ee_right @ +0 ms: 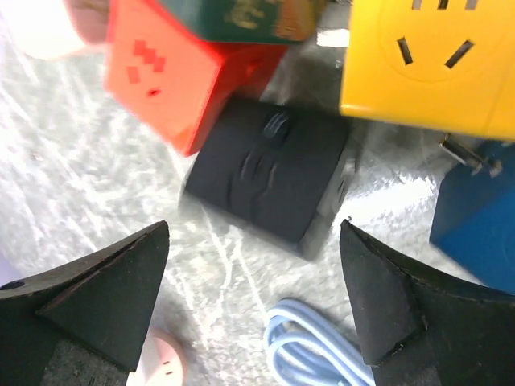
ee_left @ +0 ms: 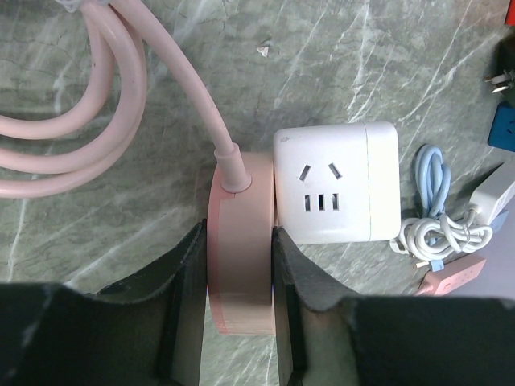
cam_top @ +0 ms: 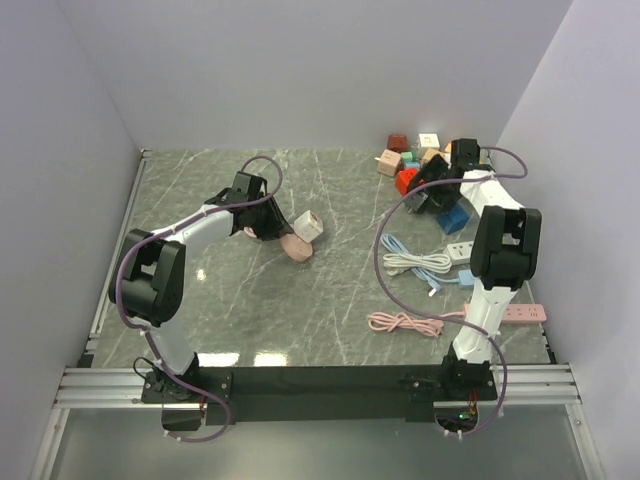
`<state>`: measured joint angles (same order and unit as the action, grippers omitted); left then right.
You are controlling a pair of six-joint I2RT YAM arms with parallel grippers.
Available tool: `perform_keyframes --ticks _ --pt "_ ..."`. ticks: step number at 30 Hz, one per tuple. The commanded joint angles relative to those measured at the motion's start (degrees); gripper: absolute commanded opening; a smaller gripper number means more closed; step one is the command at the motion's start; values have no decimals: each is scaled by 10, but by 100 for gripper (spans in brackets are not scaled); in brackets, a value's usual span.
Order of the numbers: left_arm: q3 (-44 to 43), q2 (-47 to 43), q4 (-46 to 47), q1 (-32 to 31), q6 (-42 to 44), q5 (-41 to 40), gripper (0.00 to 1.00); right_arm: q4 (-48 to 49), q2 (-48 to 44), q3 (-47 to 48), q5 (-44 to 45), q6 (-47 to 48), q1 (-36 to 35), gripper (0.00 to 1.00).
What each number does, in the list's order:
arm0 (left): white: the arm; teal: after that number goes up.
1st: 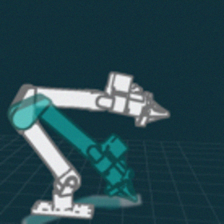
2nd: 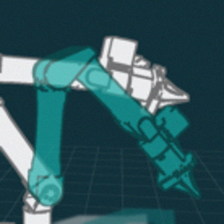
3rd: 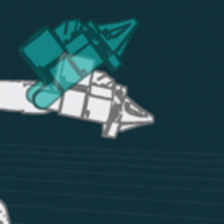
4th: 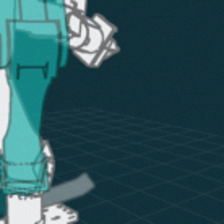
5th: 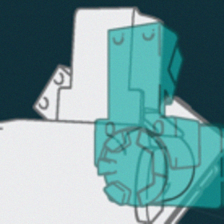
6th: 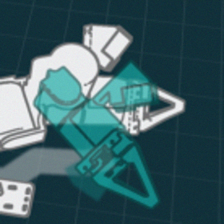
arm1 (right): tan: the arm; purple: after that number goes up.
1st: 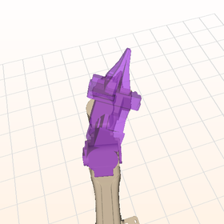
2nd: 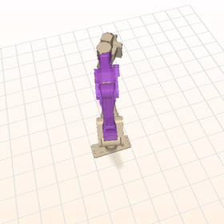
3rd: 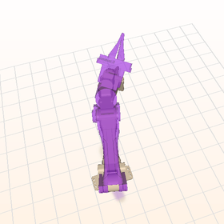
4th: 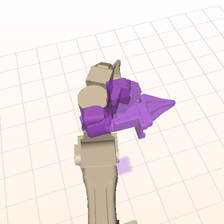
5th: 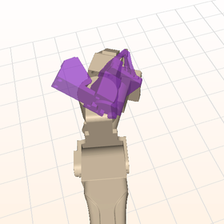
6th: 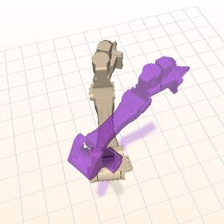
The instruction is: Pull the plug off the socket
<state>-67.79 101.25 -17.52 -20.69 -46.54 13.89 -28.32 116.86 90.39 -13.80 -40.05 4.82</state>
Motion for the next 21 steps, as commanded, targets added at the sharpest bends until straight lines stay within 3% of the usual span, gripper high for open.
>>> perform_keyframes --ticks 1,5,10,14,21 --pt "0 -21 6 0 16 15 1 -2 -73 24 23 -8 1 93" --pt "5 -16 13 -1 13 23 1 -38 -149 -12 30 21 -16 95" --pt "8 -14 21 -2 11 27 1 -2 -223 -131 -12 42 -101 95" --pt "1 -22 23 -12 19 15 1 51 -194 -168 -132 4 -167 96" --pt "-6 -25 12 -26 40 3 1 92 -139 -107 -139 5 -260 100"
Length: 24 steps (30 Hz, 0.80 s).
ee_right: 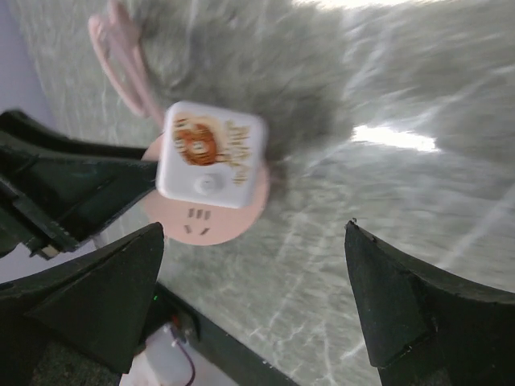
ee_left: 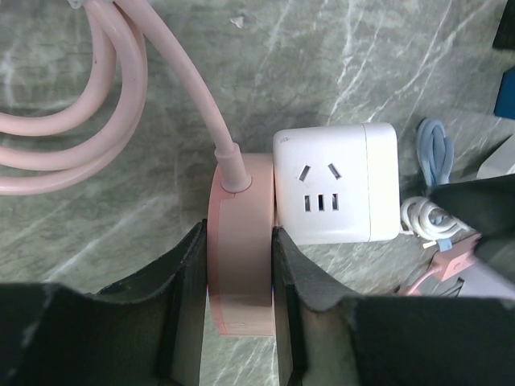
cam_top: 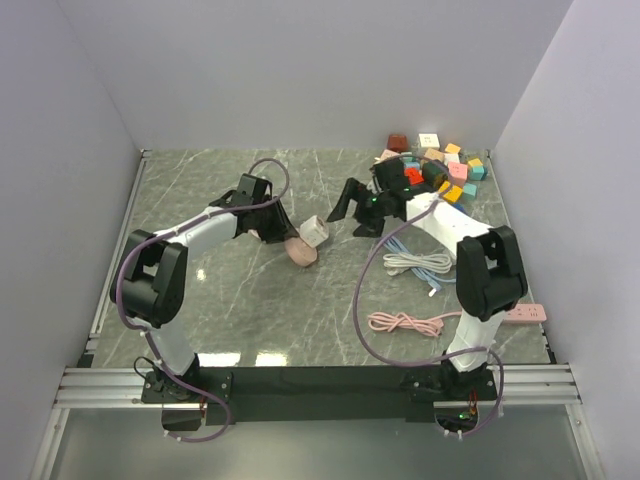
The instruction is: Pull the plug off the socket
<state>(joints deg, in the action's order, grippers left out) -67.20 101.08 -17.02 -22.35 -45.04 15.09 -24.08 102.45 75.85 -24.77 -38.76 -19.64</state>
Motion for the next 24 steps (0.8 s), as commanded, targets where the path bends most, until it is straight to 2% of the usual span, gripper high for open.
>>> perform_keyframes --ticks 1,7,12,18,19,20,23,24 --pt "-7 -26 8 -11 25 -13 1 54 13 43 -37 -24 -18 100" --pt "8 -42 10 -16 18 -24 1 -11 96 108 -19 -36 -39 100" --pt "9 -50 14 -18 9 -26 1 -54 126 142 -5 -50 -60 100" --pt "16 -50 23 -23 -4 -25 1 -31 146 144 -26 -81 -91 100" --pt "18 -51 23 -24 -8 -28 1 -23 151 141 -30 -96 -94 94" --pt "18 -51 23 -24 -8 -28 1 -23 151 141 -30 -97 -95 94" --pt "21 -57 25 -25 -12 -28 1 -12 151 135 -27 -105 -95 86" --pt "22 -58 28 -25 -13 -30 1 -10 152 137 -34 -106 -93 75"
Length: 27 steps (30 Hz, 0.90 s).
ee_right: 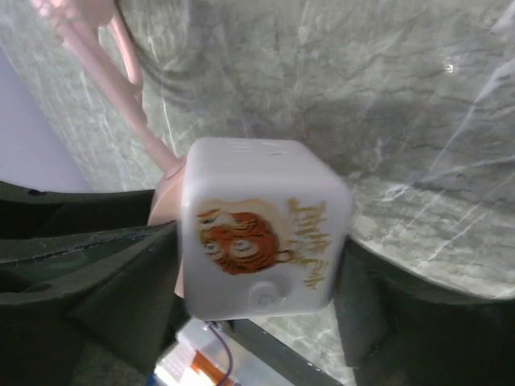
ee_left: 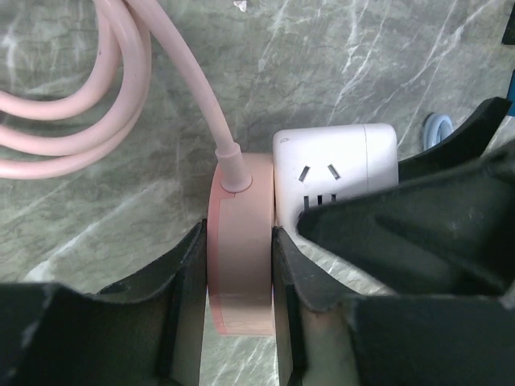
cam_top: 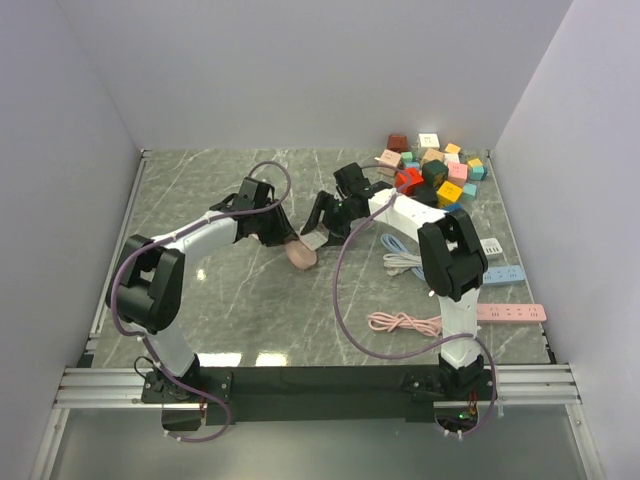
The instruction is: Pull the plug off the socket
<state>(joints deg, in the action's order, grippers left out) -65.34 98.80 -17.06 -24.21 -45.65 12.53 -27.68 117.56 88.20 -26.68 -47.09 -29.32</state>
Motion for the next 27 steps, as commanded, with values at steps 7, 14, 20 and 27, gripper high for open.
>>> perform_keyframes --ticks 7,14,20,27 --pt "15 -41 27 -7 -8 -10 1 25 21 38 -39 -17 8 27" --pt "30 -45 14 -7 3 -29 1 -10 0 80 -92 30 68 0" --pt "43 -43 7 -7 14 -37 1 -183 43 266 -137 152 154 0" --pt "28 -32 3 -7 19 -33 1 -149 21 230 -122 135 160 0"
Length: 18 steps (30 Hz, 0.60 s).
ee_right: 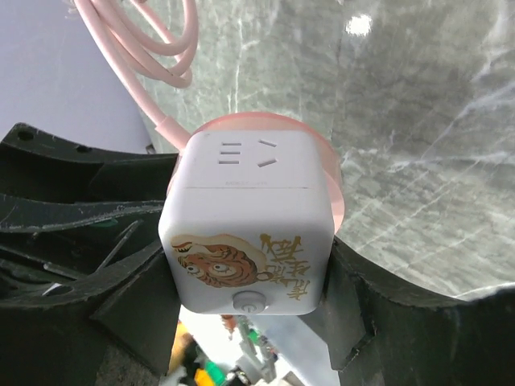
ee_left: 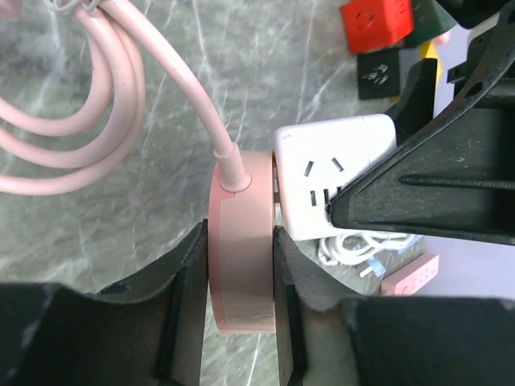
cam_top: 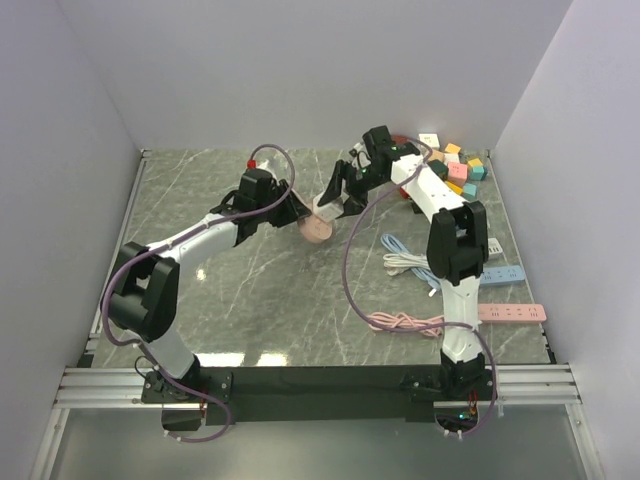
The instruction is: Pull the plug off the socket
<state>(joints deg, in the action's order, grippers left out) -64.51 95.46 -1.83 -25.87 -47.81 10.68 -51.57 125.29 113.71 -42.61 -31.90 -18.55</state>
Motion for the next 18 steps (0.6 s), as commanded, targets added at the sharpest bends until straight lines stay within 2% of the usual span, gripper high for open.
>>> perform_keyframes --ticks 1,2,5,7,9,13,18 --pt "17 3 -150 10 40 -14 0 119 -102 -57 84 -32 41 0" --pt "13 5 -149 11 39 -13 1 143 -124 -119 109 -49 28 0" --pt "-5 13 -149 10 34 -7 1 224 -189 -216 196 -111 -35 0" --pt "-20 20 -150 10 33 -3 1 257 -210 -250 226 -134 -88 0" --pt "-39 27 -157 10 33 -6 1 263 -204 -264 235 -141 -110 0" --pt "-53 31 -165 11 38 -9 1 193 -175 -214 199 -91 -105 0" --pt "-29 22 -159 12 40 -13 1 81 -134 -93 103 6 2 0"
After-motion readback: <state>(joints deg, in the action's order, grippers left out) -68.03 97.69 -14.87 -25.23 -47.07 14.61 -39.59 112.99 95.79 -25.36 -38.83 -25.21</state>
